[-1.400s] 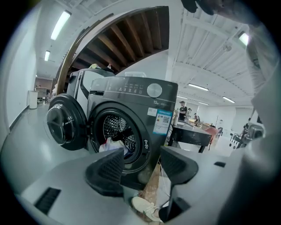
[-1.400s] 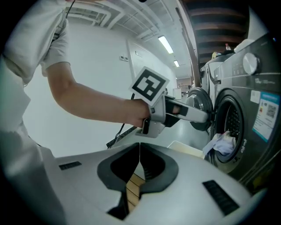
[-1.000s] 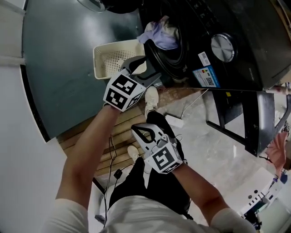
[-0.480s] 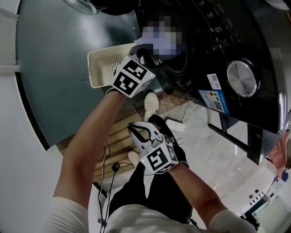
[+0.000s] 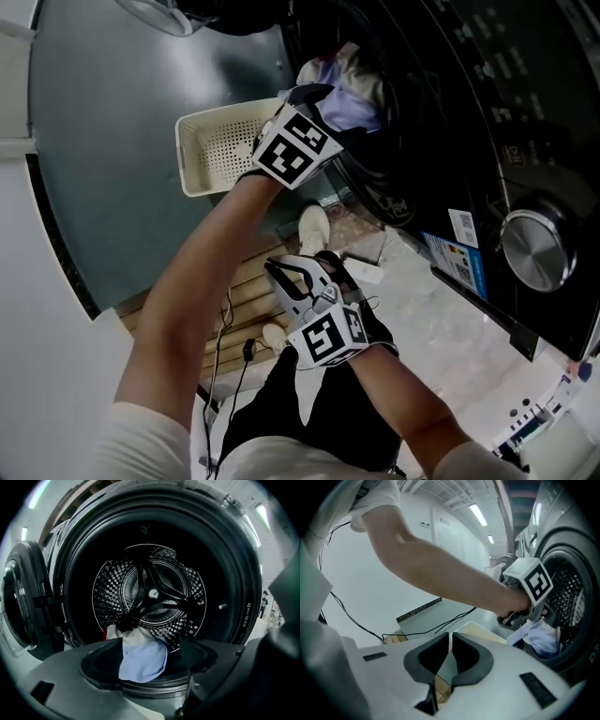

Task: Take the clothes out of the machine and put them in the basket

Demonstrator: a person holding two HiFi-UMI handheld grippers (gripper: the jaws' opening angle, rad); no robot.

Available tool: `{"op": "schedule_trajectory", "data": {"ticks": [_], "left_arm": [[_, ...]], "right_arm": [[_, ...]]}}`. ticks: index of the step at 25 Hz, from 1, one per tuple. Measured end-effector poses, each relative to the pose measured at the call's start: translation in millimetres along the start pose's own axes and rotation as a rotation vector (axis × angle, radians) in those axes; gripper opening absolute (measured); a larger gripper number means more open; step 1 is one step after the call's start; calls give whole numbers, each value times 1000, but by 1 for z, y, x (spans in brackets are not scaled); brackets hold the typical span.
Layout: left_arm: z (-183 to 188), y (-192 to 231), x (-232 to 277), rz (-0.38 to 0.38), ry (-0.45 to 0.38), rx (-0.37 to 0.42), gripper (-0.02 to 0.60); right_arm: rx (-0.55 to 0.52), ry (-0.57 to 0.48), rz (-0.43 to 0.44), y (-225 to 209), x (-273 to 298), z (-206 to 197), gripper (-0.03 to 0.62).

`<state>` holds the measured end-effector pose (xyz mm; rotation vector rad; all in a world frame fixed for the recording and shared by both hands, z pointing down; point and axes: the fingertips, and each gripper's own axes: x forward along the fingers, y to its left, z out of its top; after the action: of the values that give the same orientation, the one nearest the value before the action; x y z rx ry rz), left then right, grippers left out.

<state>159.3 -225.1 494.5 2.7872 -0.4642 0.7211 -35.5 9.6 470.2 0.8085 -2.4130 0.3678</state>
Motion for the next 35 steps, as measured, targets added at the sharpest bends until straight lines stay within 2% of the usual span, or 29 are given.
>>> {"op": "schedule_trajectory", "data": {"ticks": [5, 15, 19, 24, 29, 35], "left_arm": [[-7, 15, 25, 1, 27, 33, 383], [-12, 25, 68, -20, 65, 106, 425], [-20, 22, 89, -35, 121, 181, 445], [-37, 23, 107, -35, 197, 233, 454], [-49, 21, 118, -43, 235, 239, 453], [-58, 25, 128, -45, 268, 183, 451]], "right_arm": [[24, 18, 49, -4, 10, 0, 43], [35, 5, 97, -14, 18, -1, 60], [67, 9, 106, -22, 15, -4, 64], [84, 17, 123, -24, 13, -5, 64], [107, 14, 124, -30, 10, -5, 64], [112, 23, 132, -32, 9, -11, 64]]}}
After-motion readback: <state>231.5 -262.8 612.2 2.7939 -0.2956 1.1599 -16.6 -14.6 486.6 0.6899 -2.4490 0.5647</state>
